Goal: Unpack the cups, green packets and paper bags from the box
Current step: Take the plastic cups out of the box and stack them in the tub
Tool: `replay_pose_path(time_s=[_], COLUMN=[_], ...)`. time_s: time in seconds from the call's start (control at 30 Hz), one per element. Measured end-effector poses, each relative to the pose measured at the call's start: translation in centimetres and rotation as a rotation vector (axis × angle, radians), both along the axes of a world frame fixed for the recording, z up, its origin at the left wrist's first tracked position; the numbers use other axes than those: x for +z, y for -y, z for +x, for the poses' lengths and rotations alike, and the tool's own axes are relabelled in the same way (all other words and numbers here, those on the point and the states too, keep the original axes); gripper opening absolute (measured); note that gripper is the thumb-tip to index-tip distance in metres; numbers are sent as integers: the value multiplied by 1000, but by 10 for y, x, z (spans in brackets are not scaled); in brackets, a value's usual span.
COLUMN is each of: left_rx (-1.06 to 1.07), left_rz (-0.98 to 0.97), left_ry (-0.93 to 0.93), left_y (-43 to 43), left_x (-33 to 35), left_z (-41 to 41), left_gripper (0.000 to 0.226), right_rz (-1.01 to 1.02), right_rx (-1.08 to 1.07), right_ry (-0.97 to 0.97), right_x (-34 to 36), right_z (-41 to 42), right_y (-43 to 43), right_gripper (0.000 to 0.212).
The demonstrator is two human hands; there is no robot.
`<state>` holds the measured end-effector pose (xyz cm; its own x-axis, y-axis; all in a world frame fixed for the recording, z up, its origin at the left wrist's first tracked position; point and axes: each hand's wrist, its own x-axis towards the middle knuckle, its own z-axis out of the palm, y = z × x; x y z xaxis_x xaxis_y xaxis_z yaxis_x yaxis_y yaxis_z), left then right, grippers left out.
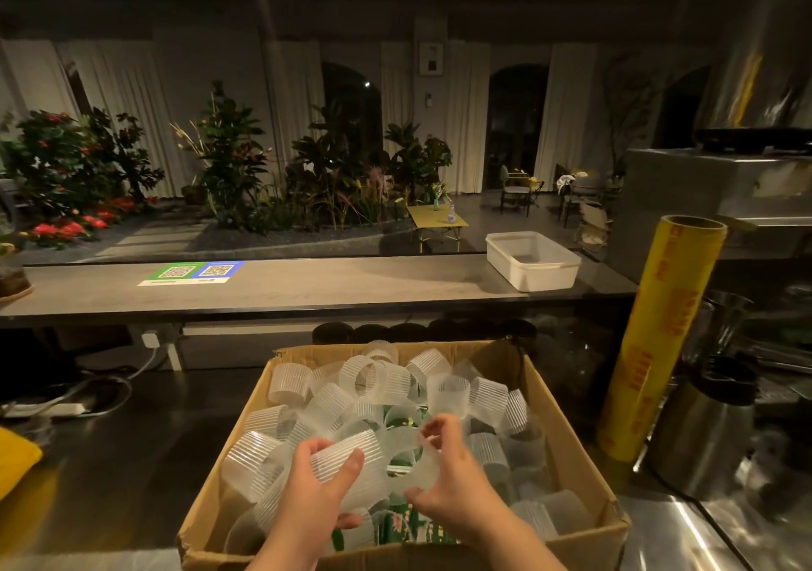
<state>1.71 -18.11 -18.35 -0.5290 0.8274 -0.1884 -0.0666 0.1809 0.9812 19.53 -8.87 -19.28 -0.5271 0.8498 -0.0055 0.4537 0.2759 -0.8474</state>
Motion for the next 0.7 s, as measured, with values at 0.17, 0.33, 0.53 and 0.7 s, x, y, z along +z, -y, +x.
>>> replay_pose_path(time_s=[0.17,0.33,0.53,0.7], left_rx=[-91,-177,-142,-13], left_rz=[-29,-29,-11,36], left_ry=[51,91,276,282], left_y=[-1,-7,-27,-36], left_x=[7,14,13,-2], left_z=[4,20,54,53], left_gripper=[31,35,34,44], right_rz=[-44,-248,-302,-245], right_rx=[165,220,75,-275], right_ry=[-116,-269,-359,-450], right_x=[10,11,19,19], right_z=[13,20,10,6], right_y=[0,-4,-5,-36], right_gripper=[63,81,76,27])
